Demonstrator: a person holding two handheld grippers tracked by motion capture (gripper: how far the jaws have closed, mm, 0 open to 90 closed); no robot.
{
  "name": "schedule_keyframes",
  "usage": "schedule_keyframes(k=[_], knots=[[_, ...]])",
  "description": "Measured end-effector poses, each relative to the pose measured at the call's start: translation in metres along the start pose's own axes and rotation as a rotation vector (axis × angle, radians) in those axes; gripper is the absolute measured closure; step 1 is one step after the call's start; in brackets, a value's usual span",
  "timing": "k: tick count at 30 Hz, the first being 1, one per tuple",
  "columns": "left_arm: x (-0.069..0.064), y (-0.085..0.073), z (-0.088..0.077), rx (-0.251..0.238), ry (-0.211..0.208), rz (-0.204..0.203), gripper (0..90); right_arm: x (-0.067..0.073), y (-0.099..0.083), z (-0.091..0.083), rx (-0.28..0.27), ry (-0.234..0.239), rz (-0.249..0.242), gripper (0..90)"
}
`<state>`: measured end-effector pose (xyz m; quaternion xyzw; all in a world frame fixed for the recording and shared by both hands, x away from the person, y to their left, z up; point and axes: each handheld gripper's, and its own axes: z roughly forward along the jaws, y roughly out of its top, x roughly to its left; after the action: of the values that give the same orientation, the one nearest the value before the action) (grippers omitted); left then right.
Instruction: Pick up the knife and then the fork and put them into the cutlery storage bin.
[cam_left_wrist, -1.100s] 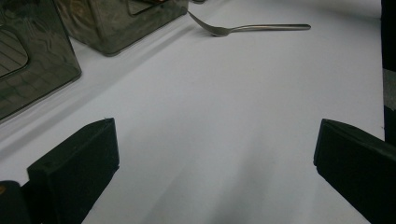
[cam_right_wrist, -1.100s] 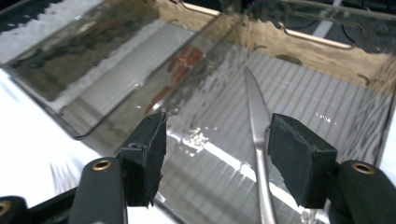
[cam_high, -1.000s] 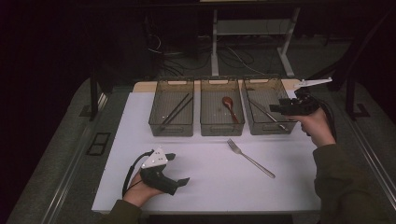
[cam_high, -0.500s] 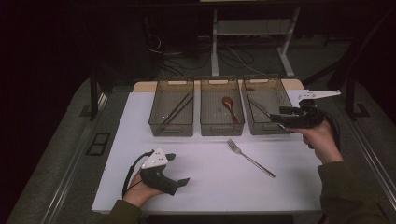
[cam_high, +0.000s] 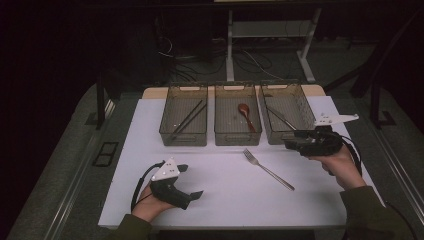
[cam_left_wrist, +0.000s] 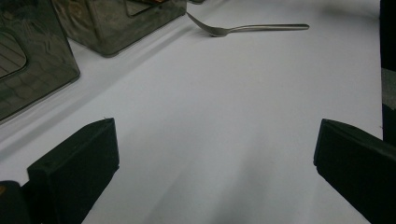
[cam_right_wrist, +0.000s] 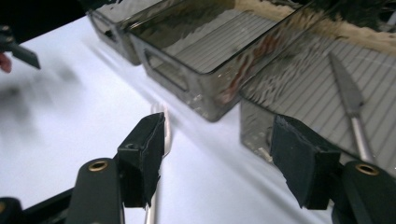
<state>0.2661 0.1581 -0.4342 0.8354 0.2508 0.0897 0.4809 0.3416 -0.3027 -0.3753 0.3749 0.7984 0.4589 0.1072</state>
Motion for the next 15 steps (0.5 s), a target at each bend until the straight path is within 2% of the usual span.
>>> schedule_keyframes(k=[3,11,15], knots=[[-0.001,0.000,0.000,0.000,0.000,0.001,0.0,0.006,-0.004,0.002,0.016,0.011,-0.003,34.7],[-0.001,0.000,0.000,0.003,-0.001,0.001,0.0,0.017,-0.012,0.012,0.099,-0.015,-0.027,36.2],[-0.001,0.000,0.000,-0.001,-0.002,0.001,0.0,0.021,-0.012,0.018,0.139,-0.008,-0.028,39.0]])
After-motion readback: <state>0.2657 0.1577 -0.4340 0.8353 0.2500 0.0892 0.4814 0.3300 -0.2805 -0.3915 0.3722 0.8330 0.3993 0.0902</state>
